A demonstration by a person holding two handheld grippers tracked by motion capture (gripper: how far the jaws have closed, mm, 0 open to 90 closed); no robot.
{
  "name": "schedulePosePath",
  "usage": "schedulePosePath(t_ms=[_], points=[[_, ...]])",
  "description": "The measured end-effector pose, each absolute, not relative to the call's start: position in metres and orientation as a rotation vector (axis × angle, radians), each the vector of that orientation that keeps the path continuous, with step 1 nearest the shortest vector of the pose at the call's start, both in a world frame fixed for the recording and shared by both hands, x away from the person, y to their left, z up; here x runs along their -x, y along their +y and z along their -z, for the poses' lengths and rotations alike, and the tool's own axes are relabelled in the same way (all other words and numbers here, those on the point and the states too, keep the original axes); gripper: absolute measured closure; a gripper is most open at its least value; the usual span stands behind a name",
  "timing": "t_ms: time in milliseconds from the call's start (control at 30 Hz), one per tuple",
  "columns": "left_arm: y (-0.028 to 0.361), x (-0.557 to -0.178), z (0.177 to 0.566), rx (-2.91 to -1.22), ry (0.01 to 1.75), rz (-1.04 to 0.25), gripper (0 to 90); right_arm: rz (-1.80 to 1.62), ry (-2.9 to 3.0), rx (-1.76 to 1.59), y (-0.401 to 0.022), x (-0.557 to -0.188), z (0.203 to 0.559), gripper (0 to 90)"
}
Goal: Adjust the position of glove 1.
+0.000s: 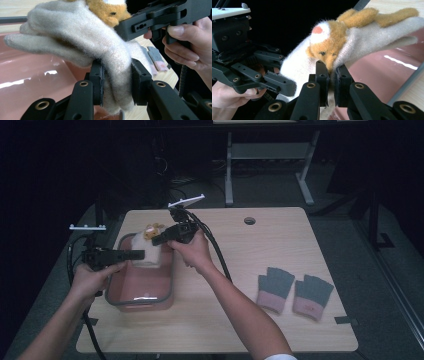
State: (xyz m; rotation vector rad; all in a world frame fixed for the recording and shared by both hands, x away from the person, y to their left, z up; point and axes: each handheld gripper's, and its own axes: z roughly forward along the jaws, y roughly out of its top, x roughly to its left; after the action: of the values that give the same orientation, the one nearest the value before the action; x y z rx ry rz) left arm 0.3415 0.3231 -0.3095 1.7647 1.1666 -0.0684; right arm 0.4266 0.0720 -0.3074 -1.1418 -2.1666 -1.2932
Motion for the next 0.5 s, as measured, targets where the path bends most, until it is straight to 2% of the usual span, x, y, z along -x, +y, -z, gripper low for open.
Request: schedulePosePath(t_ms=[500], points=[[0.336, -0.341, 0.321, -1.757, 1.196, 0.090, 67.1, 1.263, -2.149, 1.129, 0.086, -0.430, 0.321, 83.4]])
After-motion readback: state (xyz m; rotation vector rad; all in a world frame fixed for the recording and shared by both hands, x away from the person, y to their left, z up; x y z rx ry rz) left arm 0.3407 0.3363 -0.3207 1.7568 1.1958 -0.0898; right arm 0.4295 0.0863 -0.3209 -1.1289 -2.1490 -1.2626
